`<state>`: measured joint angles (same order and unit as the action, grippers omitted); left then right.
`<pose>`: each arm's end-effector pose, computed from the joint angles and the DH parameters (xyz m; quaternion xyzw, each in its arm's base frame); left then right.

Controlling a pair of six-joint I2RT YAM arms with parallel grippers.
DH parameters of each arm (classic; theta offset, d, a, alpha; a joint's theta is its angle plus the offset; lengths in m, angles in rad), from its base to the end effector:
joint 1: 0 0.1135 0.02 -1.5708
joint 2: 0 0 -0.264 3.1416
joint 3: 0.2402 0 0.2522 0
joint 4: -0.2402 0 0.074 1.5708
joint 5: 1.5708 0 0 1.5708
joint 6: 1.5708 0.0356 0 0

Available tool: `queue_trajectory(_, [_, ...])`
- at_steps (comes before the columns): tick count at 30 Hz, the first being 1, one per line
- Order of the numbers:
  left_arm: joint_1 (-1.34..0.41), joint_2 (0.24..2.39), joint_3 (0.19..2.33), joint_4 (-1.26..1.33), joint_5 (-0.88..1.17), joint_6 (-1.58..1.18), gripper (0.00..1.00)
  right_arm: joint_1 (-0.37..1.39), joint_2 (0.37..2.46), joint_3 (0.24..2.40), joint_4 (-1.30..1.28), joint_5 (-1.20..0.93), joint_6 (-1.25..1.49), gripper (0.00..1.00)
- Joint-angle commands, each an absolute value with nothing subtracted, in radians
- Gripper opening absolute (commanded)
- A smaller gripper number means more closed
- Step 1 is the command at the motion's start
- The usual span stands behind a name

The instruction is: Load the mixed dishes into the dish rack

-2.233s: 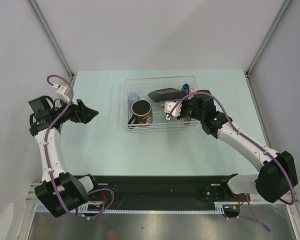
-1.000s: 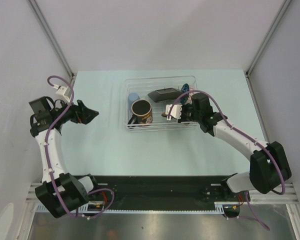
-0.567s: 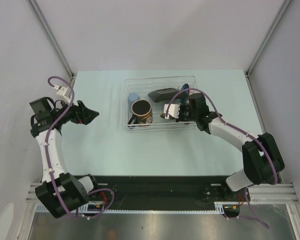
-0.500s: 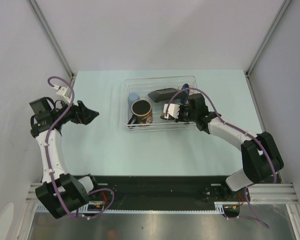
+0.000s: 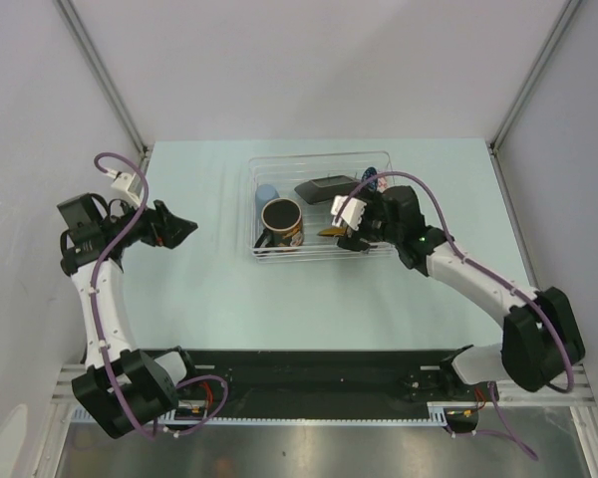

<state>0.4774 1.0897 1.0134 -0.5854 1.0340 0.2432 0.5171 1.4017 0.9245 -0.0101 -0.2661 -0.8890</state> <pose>0.2089 0.0736 0.3320 0.1243 0.8010 -0.2810 0.5137 0.2705 0.1646 0.2638 -0.6012 0.6036 0.0172 0.5233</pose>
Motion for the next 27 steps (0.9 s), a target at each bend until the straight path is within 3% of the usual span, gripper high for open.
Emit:
queue_trajectory(1, [0.485,1.065,1.019,-0.555,1.089,0.236,0.99,0.551,1.220,0.931,-0.052,-0.252,-0.779,1.00])
queue_trajectory(5, [0.483,1.066,1.017,-0.554,1.100,0.236,0.99,0.574,1.108,0.931,-0.094,-0.245,-0.599,1.00])
queue_trajectory(9, [0.482,1.066,1.015,-0.578,1.089,0.248,0.98,0.562,1.022,0.933,-0.118,-0.104,-0.113,1.00])
queue_trajectory(16, [0.387,1.017,0.980,-0.611,0.979,0.282,0.96,0.541,1.008,0.933,-0.293,-0.161,0.208,1.00])
queue_trajectory(21, [0.247,0.969,0.936,-0.575,0.855,0.244,0.96,0.538,0.979,0.934,-0.360,-0.117,0.304,1.00])
queue_trajectory(27, [0.225,0.983,0.942,-0.537,0.845,0.178,0.97,0.534,0.937,0.936,-0.356,-0.074,0.290,1.00])
